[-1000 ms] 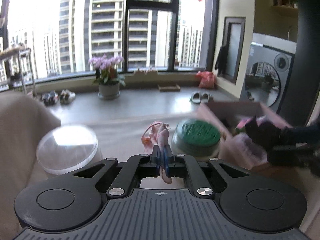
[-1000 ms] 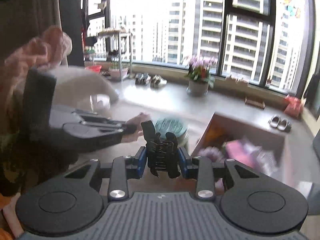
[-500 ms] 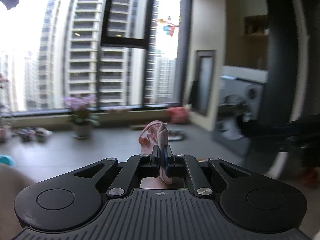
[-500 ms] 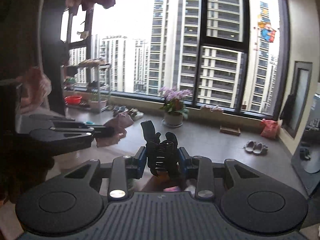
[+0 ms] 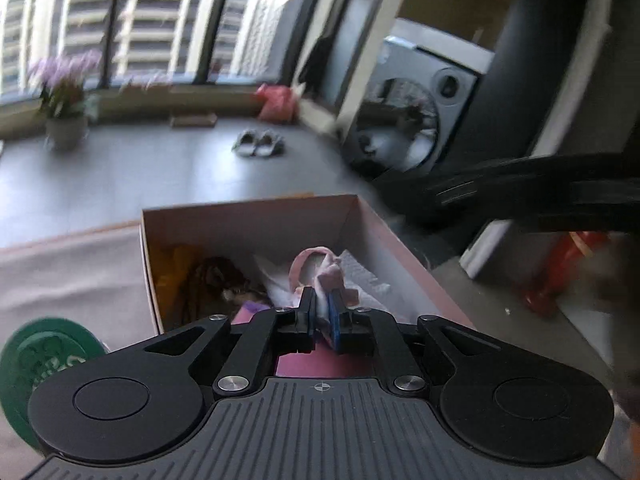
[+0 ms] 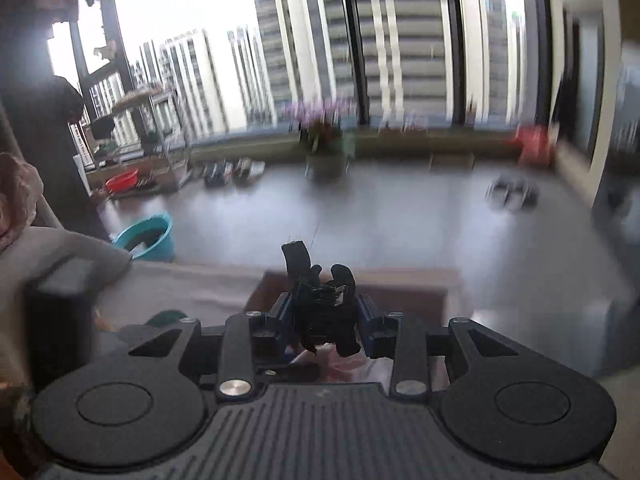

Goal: Organize soft objects

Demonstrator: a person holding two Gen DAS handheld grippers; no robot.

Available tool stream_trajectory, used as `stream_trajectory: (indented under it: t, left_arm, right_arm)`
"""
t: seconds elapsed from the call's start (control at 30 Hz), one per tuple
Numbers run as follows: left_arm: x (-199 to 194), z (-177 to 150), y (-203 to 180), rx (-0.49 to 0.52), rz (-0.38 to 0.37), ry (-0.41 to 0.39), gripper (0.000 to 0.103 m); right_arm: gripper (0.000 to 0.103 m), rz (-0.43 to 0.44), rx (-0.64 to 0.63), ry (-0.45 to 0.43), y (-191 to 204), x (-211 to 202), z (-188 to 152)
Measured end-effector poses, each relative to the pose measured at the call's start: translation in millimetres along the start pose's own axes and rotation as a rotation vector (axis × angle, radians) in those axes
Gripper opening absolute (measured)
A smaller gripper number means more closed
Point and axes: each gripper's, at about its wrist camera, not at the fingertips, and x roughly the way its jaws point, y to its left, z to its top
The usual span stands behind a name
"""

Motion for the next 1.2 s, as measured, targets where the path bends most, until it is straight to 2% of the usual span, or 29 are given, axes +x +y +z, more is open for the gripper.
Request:
stream_trajectory:
  t: [0.1, 0.2, 0.27, 0.37, 0.47, 0.6, 0.7, 0.77, 0.87, 1.0, 1.1, 1.17, 1.2]
  left_arm:
    - [-6.1, -9.0, -5.0, 0.118, 0.090, -0.042, 0.017]
    - [-3.2, -4.5, -8.5, 0.135, 0.110, -0.048, 0.018]
    - [-3.4, -3.1, -6.5, 0.125, 0.114, -0.038, 0.020]
    - [-16.3, 1.9, -9.9, 0.091, 0.133, -0.068, 0.018]
    - [-31.0, 2.1, -10.6, 0.055, 0.086, -0.089, 0.018]
    - [-38.1, -3.9, -9.4, 0.007, 0.040, -0.069, 0.018]
    - [-33.3, -11.3, -10.2, 0.033, 0.068, -0.020, 0.018]
    - [-24.6, -17.4, -7.5, 0.038, 0.103, 0.029, 0.018]
    - [-21.2, -20.7, -2.6, 0.022, 0.099, 0.027, 0.018]
    - [-18.9, -23.5, -4.0, 0.061, 0.119, 0.033, 0.018]
    - [-11.7, -22.9, -6.9, 0.069, 0.134, 0.047, 0.018]
    - [-12.3, -22.7, -8.4, 0.057, 0.138, 0.044, 0.017]
    - [-14.6, -23.0, -8.9, 0.048, 0.139, 0.045, 0.012]
  right_arm:
    - [0.034, 0.017, 0.078, 0.153, -16.3, 48.7, -8.4]
    - [0.034, 0.001, 0.141, 0.240, -26.1, 77.4, -20.7]
    - [0.034, -0.002, 0.148, 0.247, -27.6, 79.9, -27.3]
    - [0.033, -0.044, 0.105, 0.243, -25.2, 78.3, -35.1]
    - [0.033, -0.059, 0.084, 0.249, -23.3, 74.9, -38.1]
    - [0.033, -0.109, 0.055, 0.241, -10.8, 73.8, -30.2]
    - [0.034, -0.131, 0.011, 0.213, -0.7, 61.5, -30.8]
    - [0.035, -0.123, 0.003, 0.195, 2.6, 50.7, -28.9]
    - [0.038, -0.107, -0.009, 0.143, 5.6, 25.7, -26.0]
    - [0.038, -0.022, -0.048, 0.095, 13.8, -4.5, -27.8]
    - [0.038, 0.012, -0.055, 0.115, 20.3, -8.9, -35.2]
    - [0.038, -0.011, -0.058, 0.166, 23.3, 0.3, -43.8]
    - [0.038, -0.025, -0.057, 0.180, 24.3, 4.1, -48.9]
